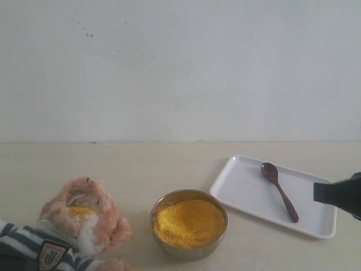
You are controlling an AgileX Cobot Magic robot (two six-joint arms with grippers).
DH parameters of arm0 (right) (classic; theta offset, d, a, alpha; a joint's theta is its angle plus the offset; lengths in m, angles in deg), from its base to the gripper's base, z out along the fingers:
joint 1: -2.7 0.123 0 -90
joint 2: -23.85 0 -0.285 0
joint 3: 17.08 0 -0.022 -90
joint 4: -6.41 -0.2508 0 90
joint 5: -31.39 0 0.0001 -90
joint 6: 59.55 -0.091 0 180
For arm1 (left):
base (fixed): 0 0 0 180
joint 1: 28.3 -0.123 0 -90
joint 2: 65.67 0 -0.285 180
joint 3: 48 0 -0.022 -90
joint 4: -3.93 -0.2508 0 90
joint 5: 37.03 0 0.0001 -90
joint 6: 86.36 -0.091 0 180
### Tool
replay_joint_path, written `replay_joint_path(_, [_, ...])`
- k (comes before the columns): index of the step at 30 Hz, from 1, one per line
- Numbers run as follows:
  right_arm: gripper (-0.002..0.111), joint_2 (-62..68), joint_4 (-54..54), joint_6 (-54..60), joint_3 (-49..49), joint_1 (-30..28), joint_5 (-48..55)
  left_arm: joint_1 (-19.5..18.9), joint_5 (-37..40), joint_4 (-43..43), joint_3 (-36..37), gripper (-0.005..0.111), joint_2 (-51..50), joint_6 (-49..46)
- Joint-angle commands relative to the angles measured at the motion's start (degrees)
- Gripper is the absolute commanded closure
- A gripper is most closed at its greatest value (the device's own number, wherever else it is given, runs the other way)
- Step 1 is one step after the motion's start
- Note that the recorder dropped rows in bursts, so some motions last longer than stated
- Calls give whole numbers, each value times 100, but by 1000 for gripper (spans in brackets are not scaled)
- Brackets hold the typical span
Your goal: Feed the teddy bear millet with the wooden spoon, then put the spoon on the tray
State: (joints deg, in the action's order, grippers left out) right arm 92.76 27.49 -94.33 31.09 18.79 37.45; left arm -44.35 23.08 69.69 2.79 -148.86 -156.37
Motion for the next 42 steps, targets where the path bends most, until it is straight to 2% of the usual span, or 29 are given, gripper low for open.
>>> replay_joint_path(1, [108, -1228, 10, -61, 667, -9, -43, -19, 104, 82, 7, 103, 65, -33])
replay_joint_path(4, [108, -2070, 10, -61, 827, -9, -9, -19, 104, 82, 7, 103, 65, -33])
replay_joint_path(14, [108, -3331, 80, 161, 854, -19, 123, -19, 31, 82, 7, 103, 65, -33])
replay_joint_path(17, [108, -3944, 88, 520, 1289, -19, 213, -19, 31, 82, 7, 103, 65, -33])
replay_joint_path(23, [108, -4970, 88, 315, 2500, -19, -80, -19, 4, 82, 7, 103, 65, -33])
replay_joint_path(28, [108, -5436, 61, 234, 2890, -19, -140, -19, 4, 82, 7, 103, 65, -33])
replay_joint_path(35, [108, -5604, 48, 654, 2905, -19, -448, -19, 4, 82, 7, 103, 65, -33])
replay_joint_path(39, [108, -6113, -1652, 2855, 2905, -19, -20, -19, -35, 82, 7, 103, 65, -33])
replay_joint_path(42, [108, -6113, -2062, 3384, 2905, -19, 315, -19, -35, 82, 7, 103, 65, -33])
